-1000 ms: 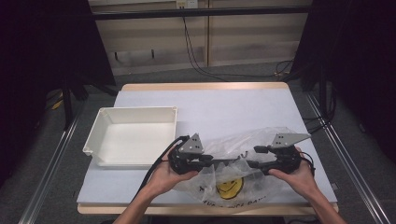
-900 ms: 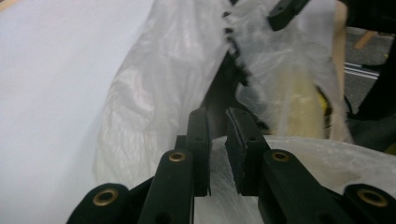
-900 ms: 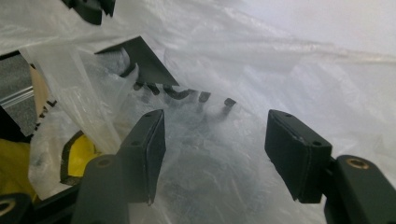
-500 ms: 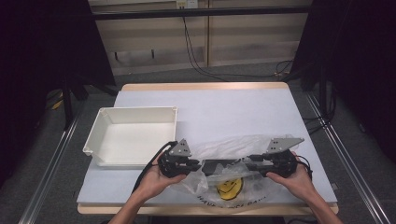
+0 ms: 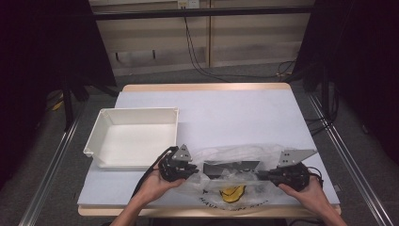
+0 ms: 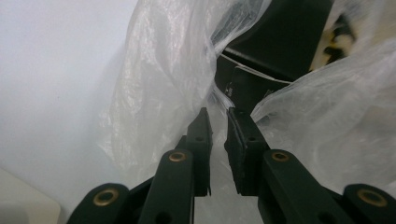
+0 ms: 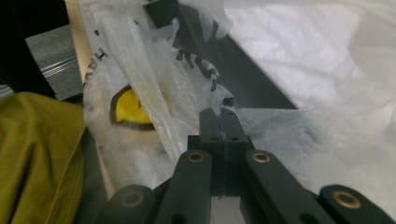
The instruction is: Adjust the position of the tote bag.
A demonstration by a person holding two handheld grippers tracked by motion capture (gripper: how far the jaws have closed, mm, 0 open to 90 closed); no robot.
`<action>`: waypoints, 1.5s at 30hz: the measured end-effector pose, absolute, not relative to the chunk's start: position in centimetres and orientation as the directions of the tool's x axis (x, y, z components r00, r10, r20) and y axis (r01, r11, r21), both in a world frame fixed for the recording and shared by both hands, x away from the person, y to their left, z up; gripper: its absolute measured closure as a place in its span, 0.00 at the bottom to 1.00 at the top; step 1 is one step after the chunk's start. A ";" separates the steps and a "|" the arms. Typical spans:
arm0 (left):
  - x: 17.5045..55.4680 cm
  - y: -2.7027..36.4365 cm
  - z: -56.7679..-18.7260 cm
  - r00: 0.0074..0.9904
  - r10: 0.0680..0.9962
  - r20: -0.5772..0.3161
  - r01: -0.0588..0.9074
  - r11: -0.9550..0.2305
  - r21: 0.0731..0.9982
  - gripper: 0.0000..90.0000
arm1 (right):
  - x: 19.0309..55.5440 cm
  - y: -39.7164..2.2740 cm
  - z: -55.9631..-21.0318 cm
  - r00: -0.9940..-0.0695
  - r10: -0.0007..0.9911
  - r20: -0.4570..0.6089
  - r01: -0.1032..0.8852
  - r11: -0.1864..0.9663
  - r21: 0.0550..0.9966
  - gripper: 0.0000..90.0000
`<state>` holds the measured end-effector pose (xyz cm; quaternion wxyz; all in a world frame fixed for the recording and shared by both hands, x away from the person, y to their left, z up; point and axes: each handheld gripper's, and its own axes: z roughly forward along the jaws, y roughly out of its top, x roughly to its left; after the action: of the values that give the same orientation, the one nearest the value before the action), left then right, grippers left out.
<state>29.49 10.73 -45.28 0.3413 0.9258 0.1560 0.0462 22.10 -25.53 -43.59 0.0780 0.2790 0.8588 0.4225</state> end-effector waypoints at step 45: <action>29.5 12.1 -44.8 0.917 0.387 -0.094 0.331 -0.609 0.720 0.92 | 18.2 -29.9 -44.6 -0.768 0.628 0.128 0.458 0.399 0.794 0.78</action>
<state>29.46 12.14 -44.82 0.3939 0.8963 0.2004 0.0355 18.16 -29.87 -44.60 0.0961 0.3268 0.8307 0.4404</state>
